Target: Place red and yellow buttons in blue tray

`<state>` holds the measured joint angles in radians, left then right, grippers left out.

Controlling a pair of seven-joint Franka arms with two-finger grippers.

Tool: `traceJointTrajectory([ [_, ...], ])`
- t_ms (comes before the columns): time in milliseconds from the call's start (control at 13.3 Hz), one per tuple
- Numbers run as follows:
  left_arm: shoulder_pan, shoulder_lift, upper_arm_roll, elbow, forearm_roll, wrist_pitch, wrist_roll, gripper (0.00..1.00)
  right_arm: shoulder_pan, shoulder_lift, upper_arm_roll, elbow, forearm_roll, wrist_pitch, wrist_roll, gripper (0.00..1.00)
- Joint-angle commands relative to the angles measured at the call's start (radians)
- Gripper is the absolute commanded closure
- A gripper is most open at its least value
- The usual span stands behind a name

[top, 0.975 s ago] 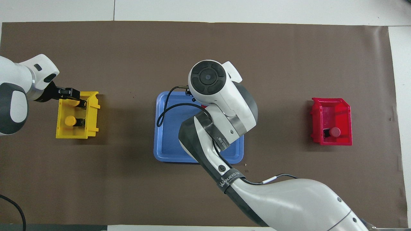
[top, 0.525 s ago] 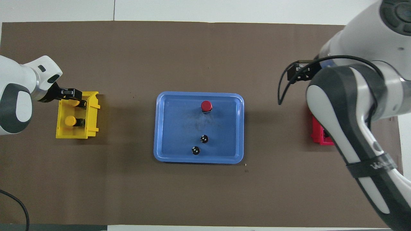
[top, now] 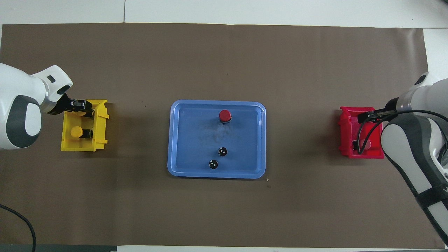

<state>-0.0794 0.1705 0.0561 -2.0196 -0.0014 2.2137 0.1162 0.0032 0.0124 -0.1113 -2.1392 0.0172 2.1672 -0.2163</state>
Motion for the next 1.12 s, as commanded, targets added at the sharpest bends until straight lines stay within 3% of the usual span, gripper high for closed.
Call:
traceJointTrajectory([
  [0,-0.003,-0.006,0.004,-0.027,0.017,0.038,-0.004,0.86,-0.025,-0.052,0.018,-0.085,0.014,0.051,-0.028,0.35],
  [75,-0.002,-0.006,0.005,-0.024,0.017,0.032,-0.004,0.93,-0.023,-0.055,0.018,-0.112,0.014,0.084,-0.026,0.35],
  [225,-0.003,-0.011,0.005,0.025,0.015,-0.055,-0.004,0.95,-0.022,-0.074,0.018,-0.149,0.014,0.086,-0.032,0.35],
  [300,-0.005,-0.022,0.005,0.091,0.014,-0.169,-0.004,0.95,-0.023,-0.08,0.018,-0.171,0.014,0.086,-0.034,0.35],
  [375,-0.007,-0.022,0.002,0.208,0.011,-0.344,-0.004,0.95,-0.022,-0.094,0.018,-0.194,0.014,0.089,-0.031,0.35],
  [525,-0.048,-0.002,-0.007,0.419,0.015,-0.562,-0.026,0.97,-0.022,-0.1,0.018,-0.215,0.014,0.095,-0.035,0.35],
  [675,-0.219,0.011,-0.007,0.443,0.011,-0.539,-0.272,0.98,-0.026,-0.106,0.018,-0.228,0.014,0.097,-0.052,0.35],
  [825,-0.385,-0.009,-0.013,0.336,-0.012,-0.365,-0.578,0.98,-0.028,-0.108,0.018,-0.232,0.014,0.1,-0.058,0.35],
  [1050,-0.537,0.046,-0.013,0.297,-0.029,-0.263,-0.742,0.98,-0.034,-0.109,0.018,-0.235,0.014,0.102,-0.08,0.35],
])
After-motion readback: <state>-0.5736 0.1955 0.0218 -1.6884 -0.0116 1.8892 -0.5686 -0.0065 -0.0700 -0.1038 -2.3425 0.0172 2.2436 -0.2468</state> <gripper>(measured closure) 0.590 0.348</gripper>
